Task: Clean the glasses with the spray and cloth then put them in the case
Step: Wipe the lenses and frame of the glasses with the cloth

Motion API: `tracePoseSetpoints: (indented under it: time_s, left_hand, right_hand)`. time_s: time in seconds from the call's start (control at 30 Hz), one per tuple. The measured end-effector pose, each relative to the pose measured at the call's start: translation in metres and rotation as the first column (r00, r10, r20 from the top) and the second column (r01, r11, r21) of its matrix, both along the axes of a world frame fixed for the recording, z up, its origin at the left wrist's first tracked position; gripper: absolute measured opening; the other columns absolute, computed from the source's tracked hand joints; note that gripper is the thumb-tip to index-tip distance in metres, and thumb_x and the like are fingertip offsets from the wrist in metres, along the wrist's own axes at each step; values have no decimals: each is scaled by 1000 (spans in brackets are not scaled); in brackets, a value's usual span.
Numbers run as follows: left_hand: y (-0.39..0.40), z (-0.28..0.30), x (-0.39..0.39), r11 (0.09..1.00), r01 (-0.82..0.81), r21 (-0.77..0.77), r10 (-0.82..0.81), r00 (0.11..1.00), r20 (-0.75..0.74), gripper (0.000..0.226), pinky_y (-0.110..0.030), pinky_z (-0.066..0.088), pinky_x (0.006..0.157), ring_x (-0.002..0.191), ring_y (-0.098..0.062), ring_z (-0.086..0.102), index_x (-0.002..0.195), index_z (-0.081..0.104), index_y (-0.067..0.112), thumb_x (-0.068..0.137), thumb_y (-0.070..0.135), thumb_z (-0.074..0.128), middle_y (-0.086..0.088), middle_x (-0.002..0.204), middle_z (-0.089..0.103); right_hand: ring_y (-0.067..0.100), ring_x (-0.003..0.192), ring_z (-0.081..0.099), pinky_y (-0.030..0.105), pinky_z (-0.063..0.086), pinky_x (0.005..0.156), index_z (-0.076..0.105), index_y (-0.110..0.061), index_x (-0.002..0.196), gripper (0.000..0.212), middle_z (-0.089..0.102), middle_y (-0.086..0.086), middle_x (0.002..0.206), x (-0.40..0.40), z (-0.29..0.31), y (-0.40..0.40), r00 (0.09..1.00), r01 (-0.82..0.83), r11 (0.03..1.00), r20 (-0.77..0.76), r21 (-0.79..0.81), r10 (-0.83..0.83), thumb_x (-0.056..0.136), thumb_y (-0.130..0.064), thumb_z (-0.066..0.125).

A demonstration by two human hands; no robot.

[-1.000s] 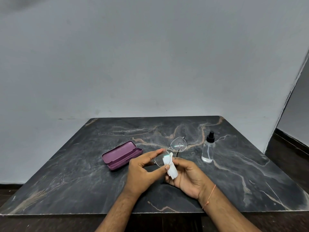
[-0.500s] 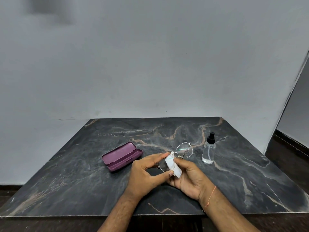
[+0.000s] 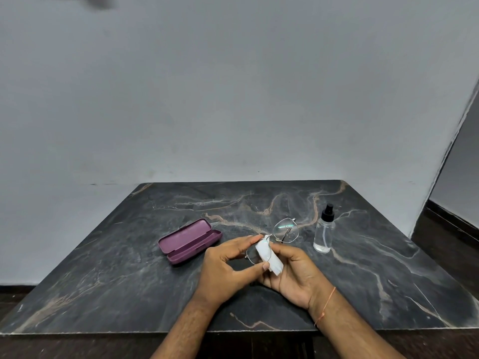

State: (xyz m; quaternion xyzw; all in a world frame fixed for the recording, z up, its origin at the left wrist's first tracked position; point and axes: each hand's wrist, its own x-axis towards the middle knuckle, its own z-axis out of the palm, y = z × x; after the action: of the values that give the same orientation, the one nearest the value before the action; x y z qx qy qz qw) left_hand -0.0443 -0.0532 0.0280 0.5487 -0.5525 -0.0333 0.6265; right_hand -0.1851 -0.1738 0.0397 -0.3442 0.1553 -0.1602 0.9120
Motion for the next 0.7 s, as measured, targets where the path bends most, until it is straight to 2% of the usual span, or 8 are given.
tracePoseSetpoints:
  time_s: [0.07,0.13,0.17,0.23,0.3,0.4,0.6,0.7]
  left_hand:
    - [1,0,0,1000,-10,-6,10,1000,-1,58,-23,61,100,118,-9,78,130,80,18,76,10,100,14,127,81]
    - [2,1,0,1000,-9,-6,9,1000,-9,59,-24,61,100,118,-9,79,131,80,18,76,10,99,14,127,81]
    - [2,1,0,1000,-11,-2,11,1000,-12,59,-25,62,100,118,-9,79,131,80,19,77,11,99,14,127,81]
    - [2,1,0,1000,-23,9,23,1000,-20,58,-28,63,100,117,-8,79,131,80,20,77,13,100,16,126,81]
    - [2,1,1,999,-45,19,46,998,-42,58,-31,64,99,115,-8,80,131,80,22,77,15,100,17,124,82]
    - [2,1,3,997,-70,27,71,995,-64,57,-30,64,99,115,-7,79,130,81,26,77,17,100,18,123,82]
    - [4,3,1,998,-53,30,55,993,-107,59,-23,62,97,111,-6,80,127,79,33,76,11,100,20,120,82]
    - [3,4,2,999,-26,40,31,991,-127,59,-27,63,99,113,-8,80,128,79,32,77,10,99,18,121,82]
  right_hand:
    - [25,88,64,42,54,86,72,0,120,66,65,18,113,-1,1,1,1000,3,1000,-19,14,-3,60,-12,97]
    - [25,90,62,42,58,82,66,2,127,63,59,21,119,-2,3,3,1000,3,1000,-30,18,-3,70,-10,89]
    - [24,88,61,42,59,81,65,3,126,54,59,20,116,-2,5,4,999,7,1000,-32,18,-6,76,-8,83]
    - [21,76,62,41,57,77,68,2,110,29,63,16,96,-3,7,6,998,24,1000,-55,4,-23,82,-5,73]
    - [19,68,64,38,54,73,71,-1,97,16,65,13,82,-4,11,10,996,47,999,-80,-14,-48,84,-9,67]
    - [19,69,64,37,55,68,78,-2,89,15,67,12,79,-5,12,12,992,63,996,-106,-69,-70,83,-13,68]
    - [20,68,64,35,55,64,74,-4,91,12,67,12,80,-3,10,14,990,60,985,-116,-161,-79,87,-13,67]
    - [21,69,64,34,54,66,78,-6,84,13,67,13,78,-3,11,16,993,31,971,-107,-235,-57,87,-7,65]
